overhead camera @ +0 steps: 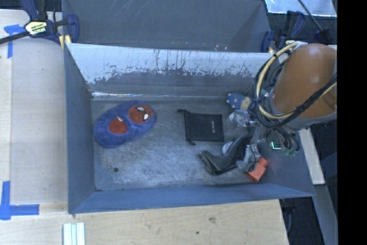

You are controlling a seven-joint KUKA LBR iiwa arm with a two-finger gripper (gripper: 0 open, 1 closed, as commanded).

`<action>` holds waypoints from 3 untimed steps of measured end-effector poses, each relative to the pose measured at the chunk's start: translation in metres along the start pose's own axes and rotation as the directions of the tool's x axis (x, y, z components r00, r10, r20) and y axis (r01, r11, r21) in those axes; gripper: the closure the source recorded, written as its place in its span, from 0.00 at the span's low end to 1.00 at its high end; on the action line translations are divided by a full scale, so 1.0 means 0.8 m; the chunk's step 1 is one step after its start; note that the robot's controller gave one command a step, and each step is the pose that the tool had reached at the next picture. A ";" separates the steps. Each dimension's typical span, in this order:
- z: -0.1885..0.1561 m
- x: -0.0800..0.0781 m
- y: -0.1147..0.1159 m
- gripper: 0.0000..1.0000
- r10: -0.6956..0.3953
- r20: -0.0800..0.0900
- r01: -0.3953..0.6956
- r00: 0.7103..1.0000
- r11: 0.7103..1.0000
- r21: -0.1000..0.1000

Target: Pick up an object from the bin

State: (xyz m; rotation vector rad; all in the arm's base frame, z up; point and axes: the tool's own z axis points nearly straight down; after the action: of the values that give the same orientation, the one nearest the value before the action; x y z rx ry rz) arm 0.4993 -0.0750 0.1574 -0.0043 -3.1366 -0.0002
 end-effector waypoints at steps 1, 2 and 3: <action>0.003 0.004 0.036 0.00 0.232 0.006 -0.232 0.973 0.973 -0.001; 0.110 -0.094 0.072 0.00 0.210 0.008 -0.210 0.978 0.978 -0.002; 0.104 -0.094 0.070 1.00 0.211 0.011 -0.211 0.977 0.977 -0.001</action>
Offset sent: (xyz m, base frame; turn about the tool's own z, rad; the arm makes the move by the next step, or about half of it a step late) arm -0.0037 0.0284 -0.0020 0.2340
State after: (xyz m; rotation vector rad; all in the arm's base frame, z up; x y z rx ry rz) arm 0.5743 -0.0196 0.0737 -0.3386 -3.1295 0.0010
